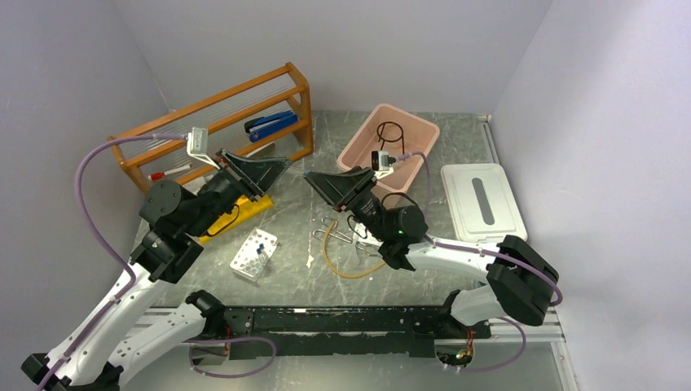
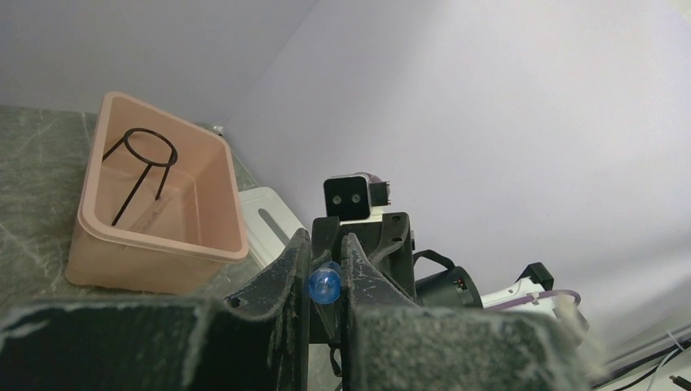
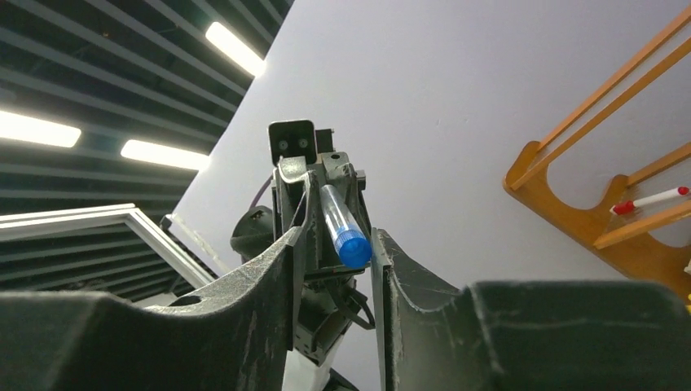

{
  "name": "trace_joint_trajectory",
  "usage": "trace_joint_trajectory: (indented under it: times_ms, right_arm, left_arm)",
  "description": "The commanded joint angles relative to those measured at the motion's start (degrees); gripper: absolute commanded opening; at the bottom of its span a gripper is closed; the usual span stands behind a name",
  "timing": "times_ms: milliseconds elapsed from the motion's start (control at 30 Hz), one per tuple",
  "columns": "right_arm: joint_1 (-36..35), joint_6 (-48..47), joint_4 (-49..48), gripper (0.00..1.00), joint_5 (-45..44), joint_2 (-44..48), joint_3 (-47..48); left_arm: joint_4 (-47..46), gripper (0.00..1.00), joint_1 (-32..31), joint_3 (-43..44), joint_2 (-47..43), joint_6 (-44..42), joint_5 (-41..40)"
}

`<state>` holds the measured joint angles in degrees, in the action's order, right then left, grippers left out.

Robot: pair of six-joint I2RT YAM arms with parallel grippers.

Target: Organize the chemistry lab equipment

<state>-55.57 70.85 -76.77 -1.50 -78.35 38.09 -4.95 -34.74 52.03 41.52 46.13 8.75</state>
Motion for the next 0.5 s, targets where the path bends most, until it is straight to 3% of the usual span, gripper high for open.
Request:
trace_joint_trajectory:
  times_ms: [0,200,267,467]
  right_arm:
    - [0.4,-0.8,-1.0,0.37,-2.0,0.7,1.4]
    - [1.0,-0.8,0.1,0.2,-0.2,0.5,1.8]
    - [1.2,-1.7,2.6,0.17,0.7,1.1,2.2]
    - [4.6,-7.7,14.8,0.14,6.5,4.2,2.9]
  left_arm:
    - [-1.6,0.05,0.3,-0.7,-0.6,-0.7,-1.2]
    - [-0.4,0.05,0.3,-1.0,-1.5,-1.2,-2.4]
    - [0.8,0.1,0.3,-0.8,-1.6,-1.6,-3.3]
    - [12.1,0.7,0.3,1.2,-3.9,-7.0,-14.7]
